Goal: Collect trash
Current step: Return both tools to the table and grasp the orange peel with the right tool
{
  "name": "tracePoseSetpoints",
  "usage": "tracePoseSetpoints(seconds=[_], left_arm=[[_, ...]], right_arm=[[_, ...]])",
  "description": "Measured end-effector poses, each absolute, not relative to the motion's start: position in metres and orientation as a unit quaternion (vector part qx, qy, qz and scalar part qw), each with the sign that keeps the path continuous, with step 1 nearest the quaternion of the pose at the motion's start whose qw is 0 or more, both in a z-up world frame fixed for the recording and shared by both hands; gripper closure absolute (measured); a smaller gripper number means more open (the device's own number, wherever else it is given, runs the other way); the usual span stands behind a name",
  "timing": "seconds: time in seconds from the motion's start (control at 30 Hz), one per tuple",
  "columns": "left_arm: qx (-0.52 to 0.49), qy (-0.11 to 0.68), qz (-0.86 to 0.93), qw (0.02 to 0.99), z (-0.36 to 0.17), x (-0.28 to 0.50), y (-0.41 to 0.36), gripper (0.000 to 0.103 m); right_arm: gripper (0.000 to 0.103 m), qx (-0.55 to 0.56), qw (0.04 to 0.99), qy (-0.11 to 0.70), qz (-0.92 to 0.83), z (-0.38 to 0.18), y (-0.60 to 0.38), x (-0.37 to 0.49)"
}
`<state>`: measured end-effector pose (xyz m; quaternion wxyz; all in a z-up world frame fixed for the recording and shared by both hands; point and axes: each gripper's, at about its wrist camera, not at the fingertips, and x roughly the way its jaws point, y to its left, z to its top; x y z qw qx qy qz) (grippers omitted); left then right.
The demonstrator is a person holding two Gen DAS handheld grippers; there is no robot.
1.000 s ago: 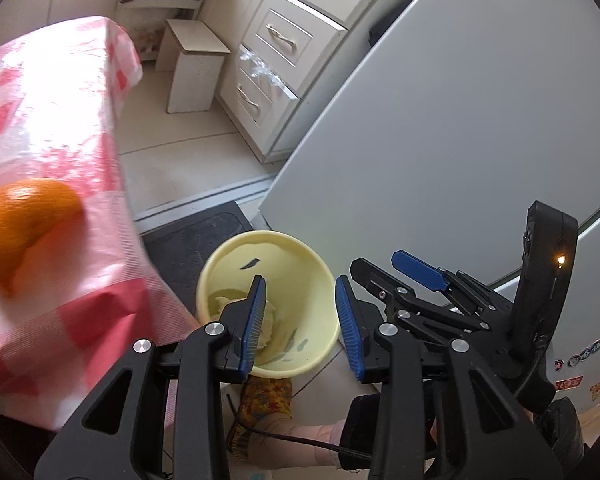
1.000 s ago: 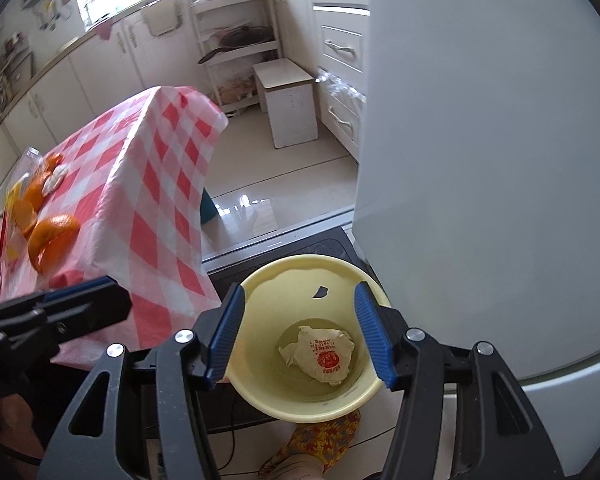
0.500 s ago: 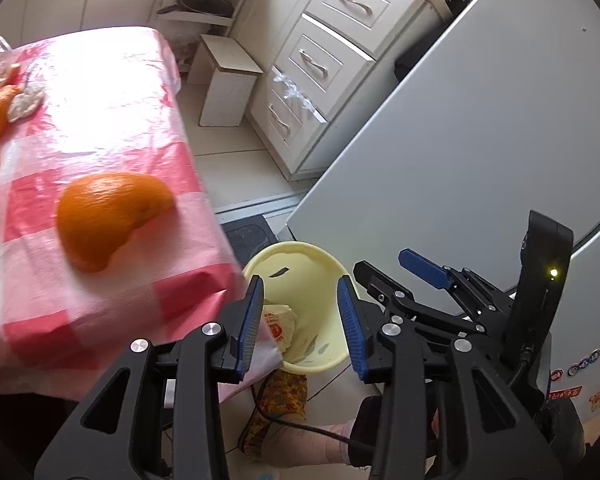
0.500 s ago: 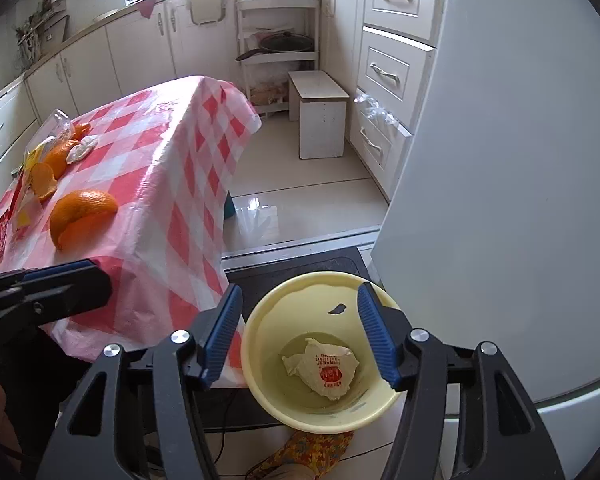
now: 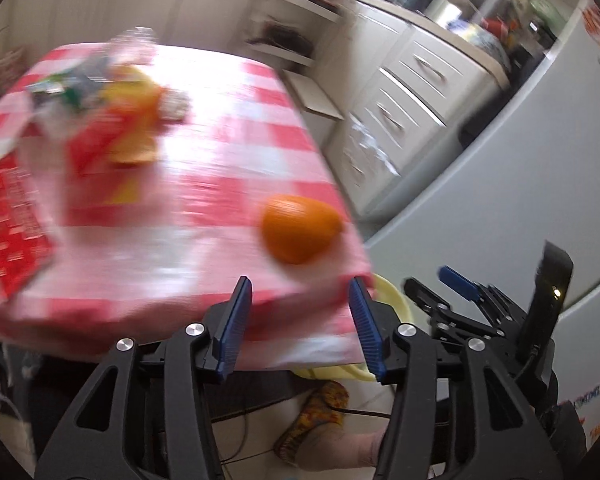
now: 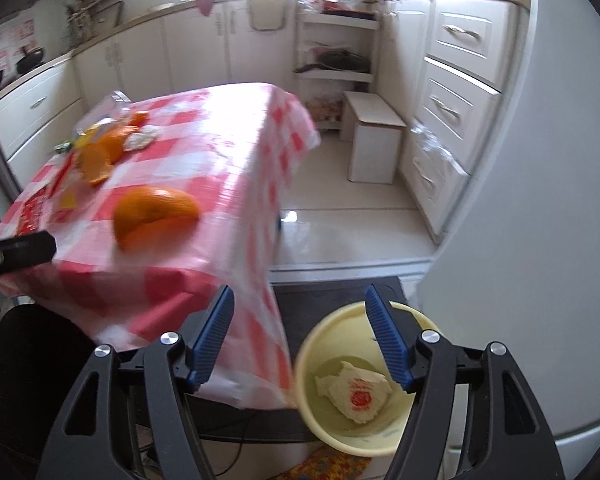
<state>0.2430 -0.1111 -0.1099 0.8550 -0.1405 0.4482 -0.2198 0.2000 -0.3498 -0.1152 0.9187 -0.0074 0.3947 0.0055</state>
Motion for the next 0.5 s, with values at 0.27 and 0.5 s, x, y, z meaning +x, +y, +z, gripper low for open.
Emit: tracePoseSetpoints(seconds=[0.27,0.5], left_arm=[[-0.195,0.44,-0.07,0.874,-0.122,0.253,-0.005,0.042],[-0.188,0.431,-0.015,0.883,-0.13,0.267,0.028,0.029]], right_arm=[[0.023,-0.015,0.929,0.365,0.064,-0.101,-0.304,0.218],[0.013,-0.038,0.932,0.351,0.085,-0.099,-0.27,0.237]])
